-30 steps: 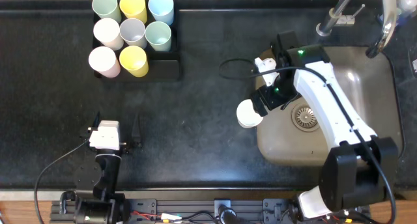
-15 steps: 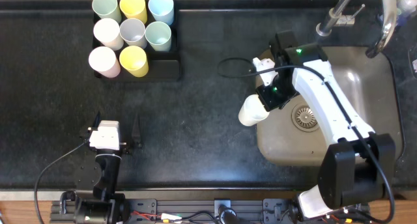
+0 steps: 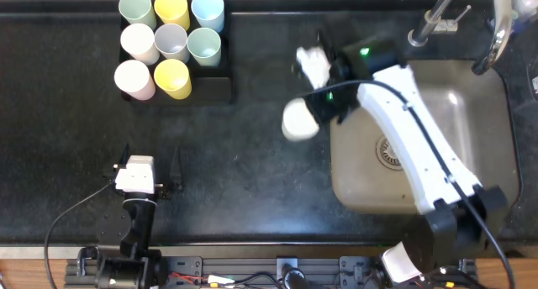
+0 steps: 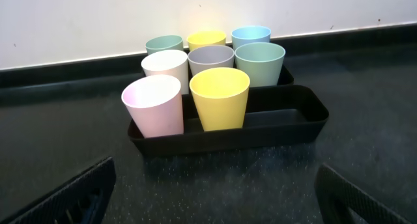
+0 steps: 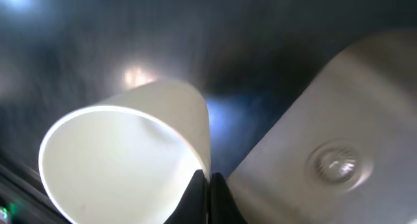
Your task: Store Cups
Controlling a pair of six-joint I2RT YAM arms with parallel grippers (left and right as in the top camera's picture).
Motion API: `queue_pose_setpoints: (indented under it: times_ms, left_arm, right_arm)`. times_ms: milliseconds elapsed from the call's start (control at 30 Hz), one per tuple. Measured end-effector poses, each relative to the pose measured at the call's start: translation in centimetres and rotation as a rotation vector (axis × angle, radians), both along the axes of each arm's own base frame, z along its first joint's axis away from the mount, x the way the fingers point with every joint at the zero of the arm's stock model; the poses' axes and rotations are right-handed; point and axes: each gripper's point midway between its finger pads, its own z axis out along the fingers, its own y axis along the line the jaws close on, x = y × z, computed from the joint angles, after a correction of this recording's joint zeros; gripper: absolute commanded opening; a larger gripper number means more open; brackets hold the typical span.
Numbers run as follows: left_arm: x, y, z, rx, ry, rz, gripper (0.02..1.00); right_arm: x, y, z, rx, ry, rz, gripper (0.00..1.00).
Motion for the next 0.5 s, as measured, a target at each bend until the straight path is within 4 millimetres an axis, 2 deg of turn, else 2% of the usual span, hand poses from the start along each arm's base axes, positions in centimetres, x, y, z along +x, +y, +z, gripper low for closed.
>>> queue_pose_setpoints:
  times_ms: [133, 233, 300, 367, 500]
  left_arm:
    - [0.0, 0.0, 0.0, 0.0, 0.0, 0.0, 0.998]
    - [0.0, 0.0, 0.0, 0.0, 0.0, 0.0, 0.998]
    - [0.0, 0.0, 0.0, 0.0, 0.0, 0.0, 0.998]
    - [0.0, 0.0, 0.0, 0.0, 0.0, 0.0, 0.998]
    - [0.0, 0.0, 0.0, 0.0, 0.0, 0.0, 0.998]
  right_arm:
    - [1.9, 1.7, 5.9, 0.018, -0.121, -0.017, 0.04]
    - [3.2, 4.5, 8.6, 0.039, -0.187, 0.011, 0.04]
    - [4.1, 6.9, 9.4, 0.053, -0.222, 0.042, 0.045]
    - [5.0, 9.3, 9.3, 0.061, -0.254, 0.07, 0.042]
    - [4.9, 13.4, 7.1, 0.05, -0.237, 0.132, 0.042]
